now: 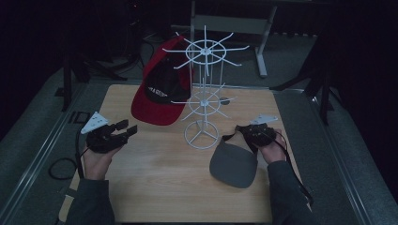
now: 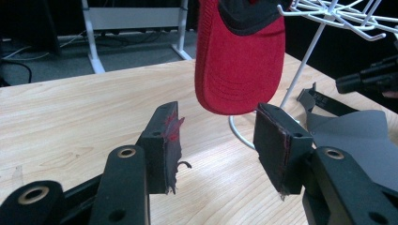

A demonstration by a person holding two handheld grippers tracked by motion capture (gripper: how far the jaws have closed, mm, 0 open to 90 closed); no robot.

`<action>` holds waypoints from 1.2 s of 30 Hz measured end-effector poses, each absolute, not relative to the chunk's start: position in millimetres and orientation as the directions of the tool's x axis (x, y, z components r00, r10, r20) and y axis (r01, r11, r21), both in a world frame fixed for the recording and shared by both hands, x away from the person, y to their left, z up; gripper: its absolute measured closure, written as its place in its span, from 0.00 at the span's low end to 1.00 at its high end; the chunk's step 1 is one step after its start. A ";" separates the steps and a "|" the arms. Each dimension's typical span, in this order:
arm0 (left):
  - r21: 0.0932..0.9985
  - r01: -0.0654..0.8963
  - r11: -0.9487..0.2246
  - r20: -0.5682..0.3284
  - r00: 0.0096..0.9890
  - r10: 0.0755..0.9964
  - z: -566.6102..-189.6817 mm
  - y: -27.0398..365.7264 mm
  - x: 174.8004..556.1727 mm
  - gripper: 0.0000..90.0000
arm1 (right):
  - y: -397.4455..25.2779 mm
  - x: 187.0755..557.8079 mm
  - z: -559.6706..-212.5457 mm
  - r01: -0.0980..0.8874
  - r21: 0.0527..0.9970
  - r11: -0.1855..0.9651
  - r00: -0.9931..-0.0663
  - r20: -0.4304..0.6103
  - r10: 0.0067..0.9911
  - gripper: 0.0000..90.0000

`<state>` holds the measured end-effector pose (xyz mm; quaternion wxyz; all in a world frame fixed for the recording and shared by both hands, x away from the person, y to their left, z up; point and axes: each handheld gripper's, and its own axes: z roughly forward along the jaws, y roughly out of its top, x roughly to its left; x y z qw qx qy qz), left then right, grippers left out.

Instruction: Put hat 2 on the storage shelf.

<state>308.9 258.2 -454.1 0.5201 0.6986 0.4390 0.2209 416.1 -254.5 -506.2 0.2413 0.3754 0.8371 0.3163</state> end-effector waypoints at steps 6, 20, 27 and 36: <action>0.919 0.387 -0.075 -0.149 0.517 0.843 -455.3 256.6 309.8 0.57 | -257.1 433.1 -504.6 0.478 0.711 0.516 -0.593 -0.172 0.786 0.84; 0.920 0.385 -0.073 -0.149 0.515 0.844 -455.8 257.2 309.7 0.57 | -252.5 463.1 -516.1 0.514 0.684 0.518 -0.607 -0.138 0.783 0.77; 0.920 0.386 -0.069 -0.152 0.514 0.844 -455.7 257.7 309.5 0.57 | -244.8 471.9 -523.8 0.522 0.643 0.560 -0.636 -0.143 0.758 0.76; 0.920 0.387 -0.061 -0.159 0.512 0.844 -455.7 259.4 309.4 0.57 | -241.0 475.1 -534.3 0.554 0.540 0.634 -0.679 -0.148 0.719 0.80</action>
